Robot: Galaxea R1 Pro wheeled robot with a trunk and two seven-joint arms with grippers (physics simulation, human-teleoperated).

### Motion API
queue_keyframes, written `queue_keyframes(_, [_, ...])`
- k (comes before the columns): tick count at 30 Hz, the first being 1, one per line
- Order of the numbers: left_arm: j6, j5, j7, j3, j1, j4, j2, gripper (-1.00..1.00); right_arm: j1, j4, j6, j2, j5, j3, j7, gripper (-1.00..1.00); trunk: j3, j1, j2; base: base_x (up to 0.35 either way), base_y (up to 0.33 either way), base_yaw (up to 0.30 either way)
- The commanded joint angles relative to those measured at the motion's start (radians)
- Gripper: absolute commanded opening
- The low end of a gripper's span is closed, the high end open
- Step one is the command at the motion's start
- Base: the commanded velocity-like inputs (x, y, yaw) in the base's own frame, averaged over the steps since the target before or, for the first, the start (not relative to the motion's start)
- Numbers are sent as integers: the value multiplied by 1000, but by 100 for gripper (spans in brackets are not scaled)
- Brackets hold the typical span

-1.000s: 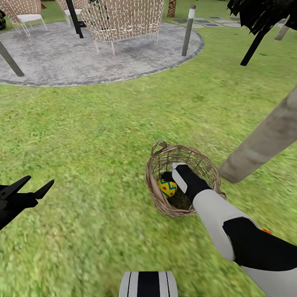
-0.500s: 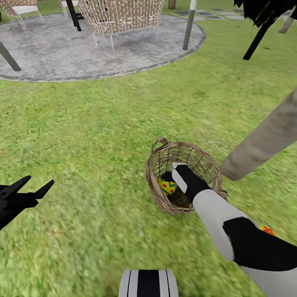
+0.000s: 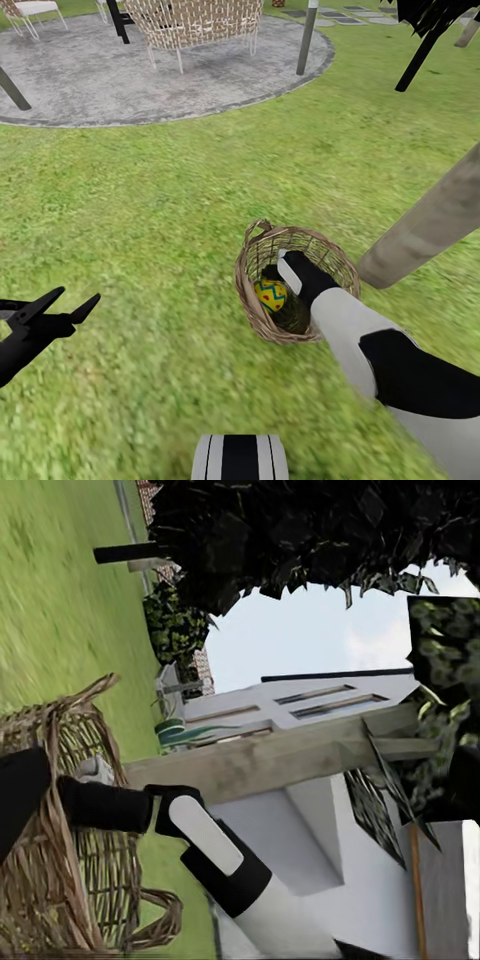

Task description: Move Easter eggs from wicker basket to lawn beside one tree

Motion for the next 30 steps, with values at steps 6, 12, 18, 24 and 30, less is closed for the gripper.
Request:
queue_keyframes(6, [4,0,-2,-2,0,0,1,100,-65,72,0,-5,-11,6,-6,100,-12,1,-1,0,0,0])
queue_keyframes(12, [4,0,-2,-1,-1,0,3,100,-67,79,4,-5,-13,4,-5,100,-12,1,-1,0,0,0])
queue_keyframes(18, [4,-2,-2,-1,0,0,1,100,-67,79,6,-5,-14,-48,-5,100,-20,2,-1,0,0,0])
queue_keyframes(24, [4,-1,-2,-1,-1,0,2,100,-67,77,9,-6,-14,-58,-5,100,-35,4,-2,0,0,0])
queue_keyframes(30, [4,-2,-2,-1,-1,0,2,100,-67,75,9,-3,-13,-59,-5,100,-43,5,-3,0,0,0])
